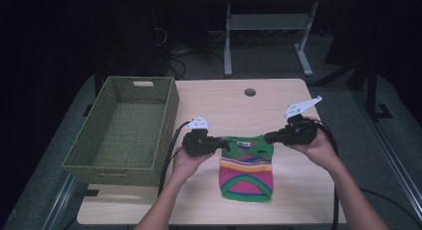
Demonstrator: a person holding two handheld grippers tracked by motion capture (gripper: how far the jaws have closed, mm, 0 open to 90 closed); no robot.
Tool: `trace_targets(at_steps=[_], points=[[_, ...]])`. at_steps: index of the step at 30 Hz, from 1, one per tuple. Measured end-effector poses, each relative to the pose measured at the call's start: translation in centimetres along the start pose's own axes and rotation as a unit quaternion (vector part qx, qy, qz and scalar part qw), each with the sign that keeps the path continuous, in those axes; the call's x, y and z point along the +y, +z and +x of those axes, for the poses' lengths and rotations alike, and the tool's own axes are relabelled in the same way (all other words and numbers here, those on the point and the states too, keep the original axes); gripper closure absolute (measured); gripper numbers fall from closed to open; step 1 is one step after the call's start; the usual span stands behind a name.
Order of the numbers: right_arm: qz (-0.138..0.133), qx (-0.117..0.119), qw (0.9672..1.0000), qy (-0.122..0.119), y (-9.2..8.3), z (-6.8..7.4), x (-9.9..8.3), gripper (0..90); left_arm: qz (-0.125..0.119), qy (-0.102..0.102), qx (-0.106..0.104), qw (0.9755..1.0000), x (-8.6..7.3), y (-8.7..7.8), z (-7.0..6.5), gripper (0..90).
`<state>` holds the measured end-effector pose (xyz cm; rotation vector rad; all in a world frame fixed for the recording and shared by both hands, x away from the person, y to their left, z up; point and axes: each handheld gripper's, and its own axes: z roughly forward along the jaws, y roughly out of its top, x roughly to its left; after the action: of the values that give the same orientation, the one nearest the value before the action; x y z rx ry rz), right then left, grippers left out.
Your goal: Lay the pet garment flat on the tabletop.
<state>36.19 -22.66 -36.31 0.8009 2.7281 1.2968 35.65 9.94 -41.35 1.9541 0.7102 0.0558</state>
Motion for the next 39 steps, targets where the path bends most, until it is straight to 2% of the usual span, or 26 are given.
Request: trace_targets(at_steps=[11,14,17,19,20,21,22,25,26,27,30,33,36,39], points=[[0.009,-0.015,0.9998,0.01,0.7,-1.5,0.6,84.2,-0.009,-0.024,0.023,0.9994,0.1,1.0,1.2,80.4],[0.009,-0.02,0.9996,0.018,1.0,-2.3,0.8,84.2,-0.004,-0.019,0.032,0.9993,0.6,1.5,1.6,79.9],[0.002,-0.024,0.9989,0.041,1.4,-3.6,0.8,84.2,-0.005,-0.013,0.042,0.999,1.1,2.0,2.1,79.8],[-0.006,-0.032,0.9981,0.051,1.6,-4.4,0.9,82.8,-0.004,-0.016,0.052,0.9985,1.3,2.4,2.4,79.2],[-0.01,-0.042,0.9975,0.056,1.7,-4.8,1.0,78.3,-0.002,-0.014,0.063,0.9979,1.4,2.6,2.6,76.4],[-0.014,-0.061,0.9961,0.061,1.9,-5.2,1.1,71.1,-0.001,-0.015,0.086,0.9962,1.5,2.9,3.0,70.4],[-0.02,-0.079,0.9938,0.075,2.0,-5.8,1.2,70.0,-0.006,-0.026,0.09,0.9956,1.5,3.0,3.2,65.4],[-0.039,-0.091,0.9896,0.104,2.2,-6.9,1.0,62.9,-0.005,-0.053,0.091,0.9944,1.1,3.1,3.7,65.5],[-0.044,-0.092,0.9888,0.109,2.3,-7.2,0.8,60.5,-0.003,-0.056,0.092,0.9942,0.9,3.2,3.7,65.1],[-0.046,-0.083,0.9881,0.12,2.4,-7.5,0.4,60.4,-0.002,-0.056,0.092,0.9942,0.7,3.3,3.6,64.3],[-0.028,-0.088,0.9883,0.122,2.8,-7.3,-0.6,58.6,0.005,-0.056,0.088,0.9945,0.2,3.4,3.2,62.3],[-0.013,-0.079,0.9881,0.131,3.0,-7.2,-1.5,57.6,0.011,-0.052,0.08,0.9953,-0.2,3.3,2.7,62.3],[-0.014,-0.067,0.9891,0.131,2.8,-6.6,-2.2,56.8,0.03,-0.042,0.073,0.996,-0.9,3.3,2.1,62.5],[0.002,-0.062,0.991,0.118,3.0,-5.6,-2.6,56.1,0.039,-0.038,0.064,0.9964,-1.3,3.1,1.7,62.4]])
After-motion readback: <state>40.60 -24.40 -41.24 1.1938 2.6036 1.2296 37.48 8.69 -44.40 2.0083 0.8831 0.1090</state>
